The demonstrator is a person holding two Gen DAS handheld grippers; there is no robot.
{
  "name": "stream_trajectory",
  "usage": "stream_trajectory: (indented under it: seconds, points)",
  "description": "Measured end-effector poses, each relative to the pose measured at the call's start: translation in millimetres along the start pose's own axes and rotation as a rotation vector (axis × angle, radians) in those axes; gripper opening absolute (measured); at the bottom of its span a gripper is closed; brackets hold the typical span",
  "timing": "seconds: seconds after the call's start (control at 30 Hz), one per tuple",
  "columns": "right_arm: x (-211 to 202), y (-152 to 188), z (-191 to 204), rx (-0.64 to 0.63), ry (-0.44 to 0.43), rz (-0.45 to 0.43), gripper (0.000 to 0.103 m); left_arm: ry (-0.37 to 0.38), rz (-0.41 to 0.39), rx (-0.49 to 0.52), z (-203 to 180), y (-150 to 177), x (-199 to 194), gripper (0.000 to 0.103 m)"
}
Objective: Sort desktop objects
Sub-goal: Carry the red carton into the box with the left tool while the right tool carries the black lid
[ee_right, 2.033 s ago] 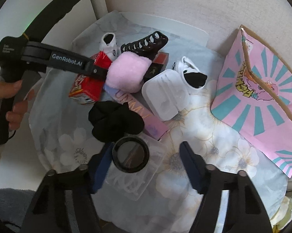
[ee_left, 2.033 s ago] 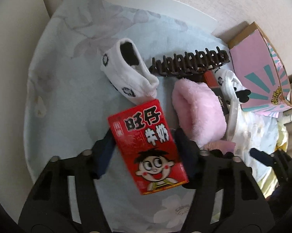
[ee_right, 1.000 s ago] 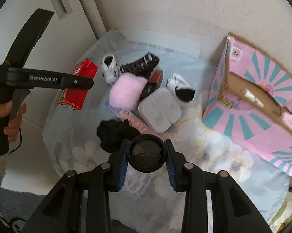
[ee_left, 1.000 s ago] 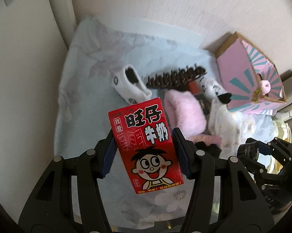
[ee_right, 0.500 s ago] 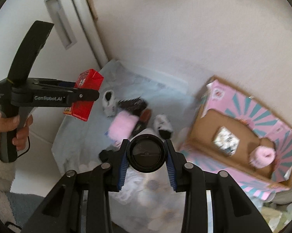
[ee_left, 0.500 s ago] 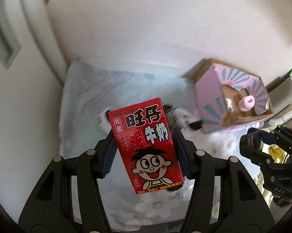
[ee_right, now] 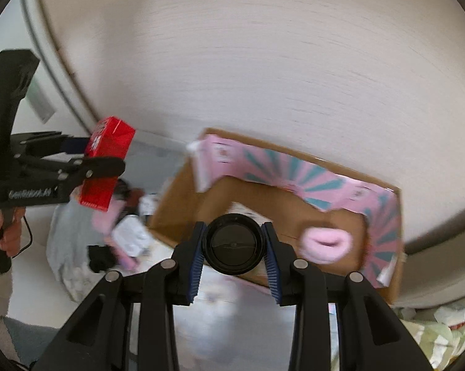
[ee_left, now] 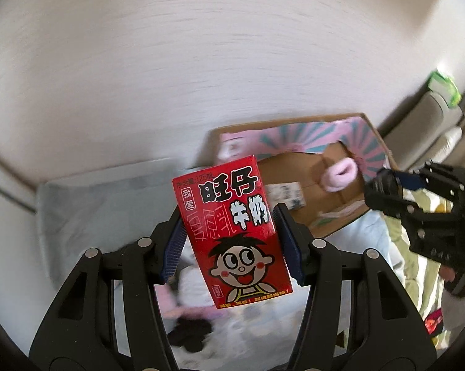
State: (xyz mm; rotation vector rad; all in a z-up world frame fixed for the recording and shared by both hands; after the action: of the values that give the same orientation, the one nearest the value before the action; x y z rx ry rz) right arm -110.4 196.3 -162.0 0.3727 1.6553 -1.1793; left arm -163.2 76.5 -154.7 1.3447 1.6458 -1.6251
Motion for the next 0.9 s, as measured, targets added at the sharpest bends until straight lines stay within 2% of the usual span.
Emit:
stream_trajectory:
  seconds: [0.17, 0.37, 0.6, 0.9]
  points:
    - [6, 10, -48, 0.032, 0.042, 0.034, 0.033, 0.038, 0.033, 0.056, -45, -16, 29, 0.052]
    - [17, 25, -82, 0.064, 0.037, 0.069, 0.033, 0.042, 0.051, 0.113, -84, -28, 50, 0.052]
    - [31, 29, -94, 0.061, 0.004, 0.082, 0.033, 0.032, 0.074, 0.104, -99, -30, 69, 0.052]
    - [51, 15, -95, 0.045, -0.048, 0.083, 0.033, 0.013, 0.103, 0.081, -101, -29, 94, 0.052]
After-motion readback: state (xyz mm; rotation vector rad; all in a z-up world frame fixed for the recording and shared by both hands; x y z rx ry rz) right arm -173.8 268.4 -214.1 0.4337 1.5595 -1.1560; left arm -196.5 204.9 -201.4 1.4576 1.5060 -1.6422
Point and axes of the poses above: each gripper's, at about its wrist camera, not at the fingertips, and x roughly the way its jaws point, z to its left, y to its underside, the point moved 3 cm from there along x, roughly the way its jaws point, and after that the axes turned 4 degrees about y, right-handed, at the moved point
